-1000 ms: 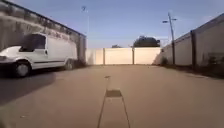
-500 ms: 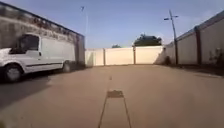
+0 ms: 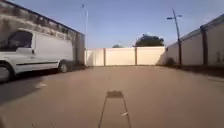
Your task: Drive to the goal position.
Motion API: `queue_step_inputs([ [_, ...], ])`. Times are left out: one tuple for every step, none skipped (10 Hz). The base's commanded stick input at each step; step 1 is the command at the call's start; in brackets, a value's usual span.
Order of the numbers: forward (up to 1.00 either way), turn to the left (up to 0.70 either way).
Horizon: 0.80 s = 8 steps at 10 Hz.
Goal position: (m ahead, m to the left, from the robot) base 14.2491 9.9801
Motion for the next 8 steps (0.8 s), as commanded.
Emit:
queue_step_inputs([
  [1.00, 0.10],
  [1.00, 0.27],
  [1.00, 0.27],
  [1.00, 0.14],
  [1.00, 0.00],
  [1.00, 0.00],
  [1.00, 0.00],
  [1.00, 0.00],
])
